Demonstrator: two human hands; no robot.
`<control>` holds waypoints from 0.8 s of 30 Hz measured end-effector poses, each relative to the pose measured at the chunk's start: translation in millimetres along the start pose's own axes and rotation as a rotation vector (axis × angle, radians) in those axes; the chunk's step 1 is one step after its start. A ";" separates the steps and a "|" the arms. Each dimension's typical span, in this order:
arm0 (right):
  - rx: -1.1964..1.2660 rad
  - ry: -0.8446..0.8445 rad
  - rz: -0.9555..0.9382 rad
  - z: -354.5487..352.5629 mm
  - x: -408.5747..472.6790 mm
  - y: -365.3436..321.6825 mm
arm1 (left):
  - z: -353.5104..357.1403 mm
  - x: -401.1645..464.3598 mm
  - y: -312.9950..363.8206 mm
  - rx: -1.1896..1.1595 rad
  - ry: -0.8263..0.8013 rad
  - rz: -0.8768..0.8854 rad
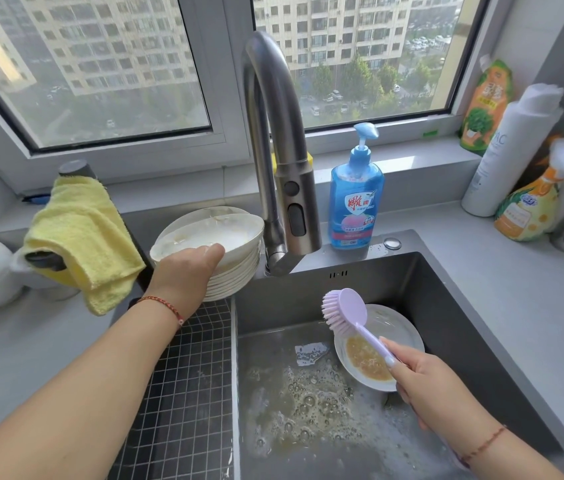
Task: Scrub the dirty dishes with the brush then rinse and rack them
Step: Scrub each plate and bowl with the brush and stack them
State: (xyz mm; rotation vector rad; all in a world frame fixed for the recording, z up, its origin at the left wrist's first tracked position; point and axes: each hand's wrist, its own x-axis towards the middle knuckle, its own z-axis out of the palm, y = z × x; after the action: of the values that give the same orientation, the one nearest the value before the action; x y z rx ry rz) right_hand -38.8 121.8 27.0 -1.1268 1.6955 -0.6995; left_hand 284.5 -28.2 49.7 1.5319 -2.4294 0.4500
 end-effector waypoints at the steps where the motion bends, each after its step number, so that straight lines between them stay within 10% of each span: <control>1: -0.003 0.003 0.003 0.1 0.1 0.3 | 1.7 -1.4 -0.9 -0.023 -0.026 -0.014; 14: -0.009 -0.011 0.006 -2.1 -2.5 0.9 | -10.0 -5.0 -4.5 -0.165 -0.418 -0.157; 24: 0.017 -0.005 0.012 -9.8 -5.3 7.2 | 8.4 -53.8 61.2 -0.260 0.124 0.095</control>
State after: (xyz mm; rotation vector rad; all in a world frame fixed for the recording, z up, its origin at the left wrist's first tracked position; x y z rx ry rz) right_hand -49.8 129.2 26.9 -1.1053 1.6880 -0.7016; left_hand 251.7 38.1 14.7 1.2490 -2.3631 0.2265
